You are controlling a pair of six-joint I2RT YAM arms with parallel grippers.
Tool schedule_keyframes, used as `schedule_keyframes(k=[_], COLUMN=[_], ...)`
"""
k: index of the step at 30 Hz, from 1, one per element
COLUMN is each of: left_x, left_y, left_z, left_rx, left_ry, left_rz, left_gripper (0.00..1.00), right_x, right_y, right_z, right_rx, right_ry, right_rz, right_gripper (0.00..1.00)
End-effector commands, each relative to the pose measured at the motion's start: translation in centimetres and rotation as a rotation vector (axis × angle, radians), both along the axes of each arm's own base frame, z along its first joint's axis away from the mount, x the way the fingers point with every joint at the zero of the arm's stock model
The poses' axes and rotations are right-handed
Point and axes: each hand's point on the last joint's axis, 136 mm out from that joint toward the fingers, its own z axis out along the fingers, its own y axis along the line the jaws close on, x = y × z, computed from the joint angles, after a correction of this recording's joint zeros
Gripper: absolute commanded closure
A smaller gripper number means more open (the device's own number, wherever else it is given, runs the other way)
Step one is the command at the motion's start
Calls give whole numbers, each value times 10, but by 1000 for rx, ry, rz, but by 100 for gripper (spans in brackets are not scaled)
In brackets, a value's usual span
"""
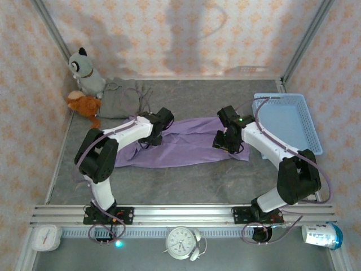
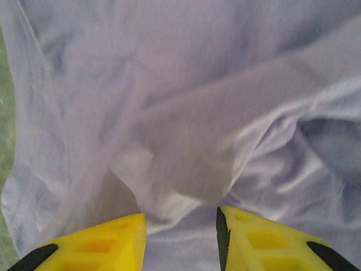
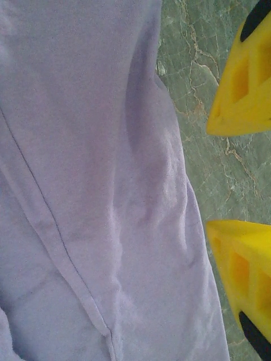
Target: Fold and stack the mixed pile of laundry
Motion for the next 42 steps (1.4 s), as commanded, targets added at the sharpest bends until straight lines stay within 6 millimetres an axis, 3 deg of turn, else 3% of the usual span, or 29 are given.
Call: schedule_keyframes(k=[1, 15, 22, 24, 28, 35, 42], left_x=[11, -18, -19, -16, -12, -13, -38], left_y=[13, 34, 36, 35, 32, 17, -14], left_z=[0, -15, -25, -23, -17, 9, 20], left_rx=[105, 155, 157, 151, 135, 41, -223], left_ry=[-5, 106, 143, 136, 123, 133, 166], left_rz=[-23, -23, -29, -28, -36, -30, 83], left_gripper=[62, 62, 61, 69, 98, 100, 100], right_x=[-6, -4, -3, -4, -6, -7, -6], right_y=[-6, -5, -4, -6, -9, -10, -9], right_z=[3, 1, 2, 2, 2, 2, 0], right_rx=[-20, -25, -24, -31, -41, -42, -36], right_ry=[-5, 1, 2, 0, -1, -4, -3], right_rz=[-12, -9, -7, -9, -11, -14, -17], right_gripper=[56, 56, 56, 56, 56, 56, 56])
